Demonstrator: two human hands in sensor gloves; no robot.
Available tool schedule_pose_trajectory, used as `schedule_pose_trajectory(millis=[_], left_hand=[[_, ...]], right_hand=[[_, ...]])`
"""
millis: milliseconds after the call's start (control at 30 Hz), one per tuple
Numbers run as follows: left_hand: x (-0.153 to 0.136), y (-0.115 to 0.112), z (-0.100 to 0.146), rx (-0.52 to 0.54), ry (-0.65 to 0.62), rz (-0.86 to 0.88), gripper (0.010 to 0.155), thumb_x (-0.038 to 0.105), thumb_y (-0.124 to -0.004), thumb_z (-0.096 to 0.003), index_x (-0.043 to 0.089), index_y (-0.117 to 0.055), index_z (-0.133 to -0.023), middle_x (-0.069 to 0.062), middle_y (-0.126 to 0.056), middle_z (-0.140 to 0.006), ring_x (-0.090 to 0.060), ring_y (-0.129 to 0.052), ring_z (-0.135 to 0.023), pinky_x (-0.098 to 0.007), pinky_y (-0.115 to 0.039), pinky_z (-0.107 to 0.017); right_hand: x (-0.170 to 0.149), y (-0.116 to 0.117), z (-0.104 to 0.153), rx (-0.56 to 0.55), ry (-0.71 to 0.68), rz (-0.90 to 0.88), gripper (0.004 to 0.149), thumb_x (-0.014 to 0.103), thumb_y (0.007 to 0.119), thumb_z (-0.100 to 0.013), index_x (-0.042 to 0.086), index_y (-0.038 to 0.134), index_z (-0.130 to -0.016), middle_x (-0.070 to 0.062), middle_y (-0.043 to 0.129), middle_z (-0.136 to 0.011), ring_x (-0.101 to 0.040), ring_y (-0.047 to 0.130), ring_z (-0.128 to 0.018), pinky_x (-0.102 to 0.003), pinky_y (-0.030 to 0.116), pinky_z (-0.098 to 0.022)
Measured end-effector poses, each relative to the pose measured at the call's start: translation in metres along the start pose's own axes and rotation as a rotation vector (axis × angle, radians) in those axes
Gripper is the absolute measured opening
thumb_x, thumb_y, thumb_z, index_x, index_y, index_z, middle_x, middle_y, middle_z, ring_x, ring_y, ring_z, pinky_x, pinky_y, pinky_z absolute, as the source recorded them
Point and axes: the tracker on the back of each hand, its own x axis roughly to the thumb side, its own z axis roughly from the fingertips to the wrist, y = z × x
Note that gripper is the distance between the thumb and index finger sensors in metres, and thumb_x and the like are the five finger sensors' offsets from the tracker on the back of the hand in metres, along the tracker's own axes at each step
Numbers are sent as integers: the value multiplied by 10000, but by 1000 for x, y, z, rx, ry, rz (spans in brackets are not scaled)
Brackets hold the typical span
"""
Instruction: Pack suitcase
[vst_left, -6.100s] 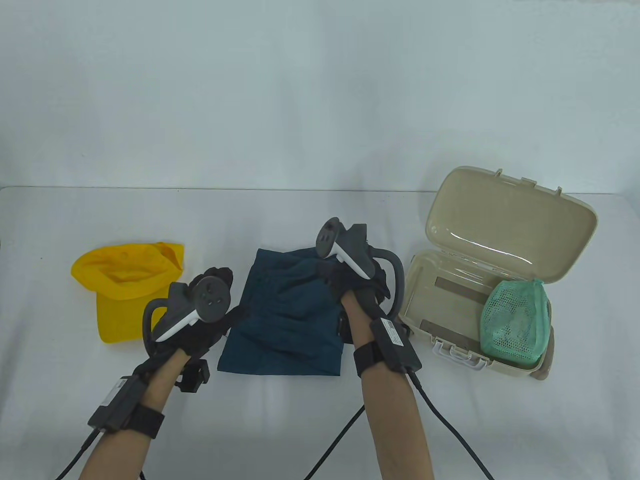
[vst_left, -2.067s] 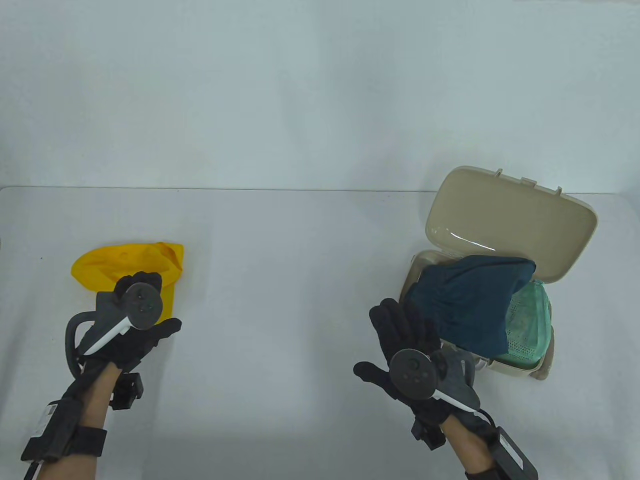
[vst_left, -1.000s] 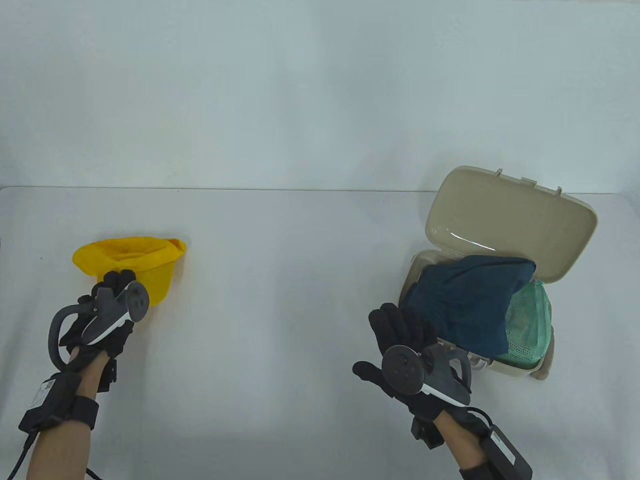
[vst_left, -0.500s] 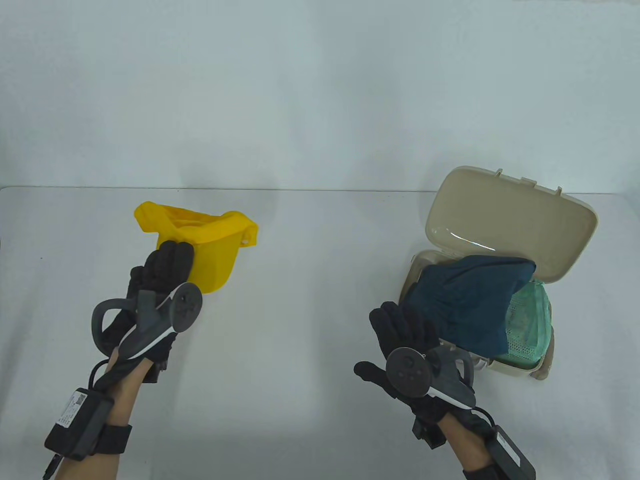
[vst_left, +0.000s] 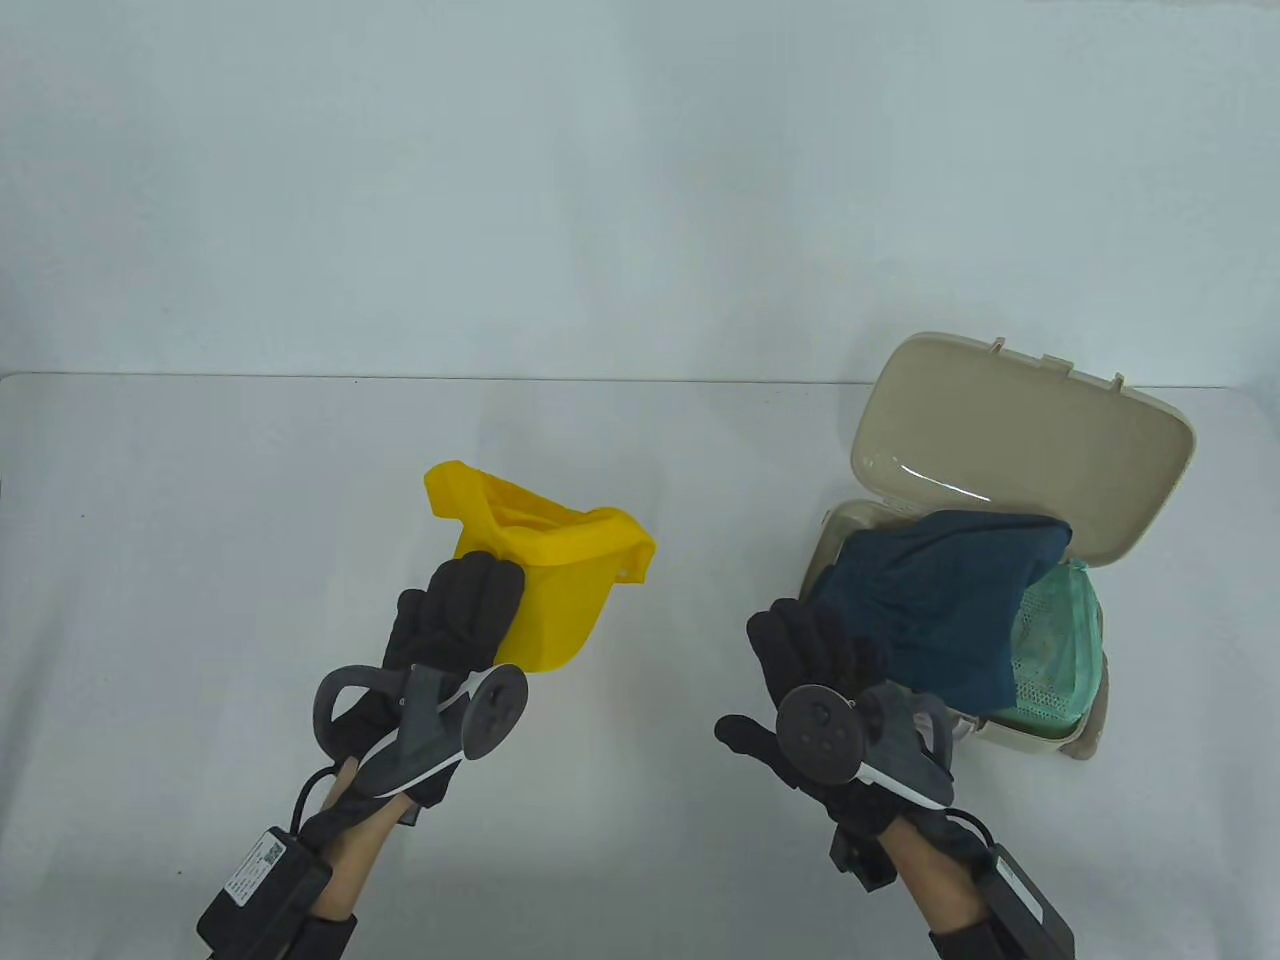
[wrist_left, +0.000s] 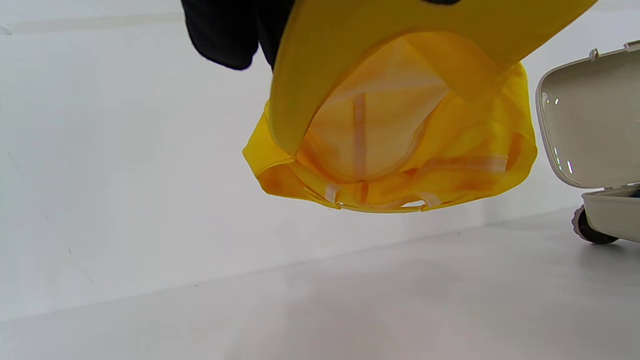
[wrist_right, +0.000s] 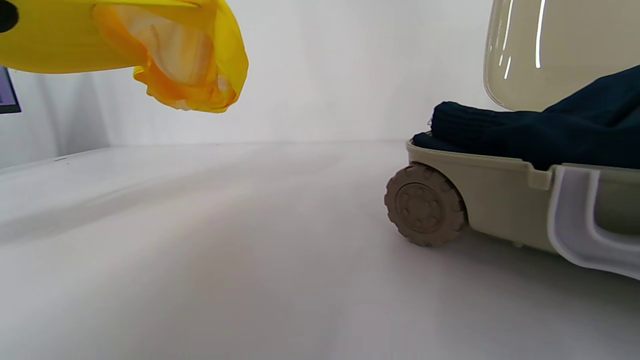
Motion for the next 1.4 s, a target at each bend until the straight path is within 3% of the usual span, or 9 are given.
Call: schedule_pose_trajectory(millis=[100, 233, 367, 500, 633, 767, 1100, 1233, 1400], left_hand=[[-1, 1, 1, 11, -9, 19, 623, 355, -491, -552, 301, -234, -1117, -45, -399, -1208, -286, -566, -1124, -469, -577, -806], [0, 3, 3, 36, -24, 27, 624, 356, -489, -552, 303, -229, -1116, -43, -393, -1209, -286, -564, -1125, -468, -575, -807], [6, 5, 8, 55, -56, 16, 622, 354, -493, -550, 308, -236, -1115, -42, -403, -1207, -280, -584, -1120, -463, -586, -804], [10, 8, 13, 77, -83, 17, 621, 353, -494, -549, 311, -239, -1114, -41, -408, -1206, -276, -595, -1117, -459, -588, -804], [13, 14, 18, 113, -104, 21, 621, 354, -492, -549, 312, -235, -1113, -39, -405, -1206, -270, -598, -1117, -457, -588, -805], [13, 21, 24, 165, -122, 27, 621, 357, -487, -549, 317, -222, -1110, -35, -393, -1208, -264, -599, -1117, -453, -585, -808], [12, 27, 31, 222, -157, 76, 627, 367, -458, -549, 346, -150, -1094, -19, -334, -1212, -250, -584, -1124, -443, -568, -821], [13, 23, 30, 198, -207, 95, 630, 370, -455, -546, 365, -127, -1084, -11, -317, -1212, -246, -572, -1129, -437, -557, -827], [21, 10, 27, 103, -248, 56, 625, 359, -478, -544, 385, -159, -1080, -16, -305, -1211, -257, -562, -1130, -438, -550, -826]], right_hand=[[1, -16, -8, -4, 15, -83, 941, 743, 460, -424, 166, 218, -1128, -145, 261, -1222, -513, 308, -1106, -698, 367, -736], [15, -56, -27, -41, 10, -21, 935, 745, 453, -426, 174, 223, -1129, -149, 261, -1221, -514, 357, -1108, -697, 458, -730], [27, -104, -62, -67, 49, -44, 925, 746, 446, -425, 185, 237, -1130, -144, 305, -1222, -494, 497, -1102, -672, 544, -721], [33, -122, -98, -23, 104, -31, 917, 749, 443, -420, 195, 283, -1132, -126, 429, -1208, -436, 632, -1064, -636, 609, -707], [33, -118, -135, 127, 141, -149, 922, 754, 435, -417, 184, 318, -1133, -134, 519, -1185, -427, 703, -1023, -613, 651, -686], [29, -103, -164, 321, 105, -399, 945, 763, 415, -422, 154, 318, -1138, -173, 574, -1160, -448, 735, -989, -613, 673, -662], [5, -40, -188, 649, 13, -769, 998, 785, 388, -422, 106, 263, -1143, -259, 645, -1113, -500, 814, -918, -648, 720, -608], [3, -22, -185, 693, -76, -954, 996, 779, 402, -427, 79, 353, -1133, -212, 814, -998, -433, 933, -811, -595, 795, -560], [7, -39, -185, 650, -111, -920, 955, 753, 505, -449, 71, 421, -1112, -150, 861, -938, -378, 945, -794, -574, 777, -588]])
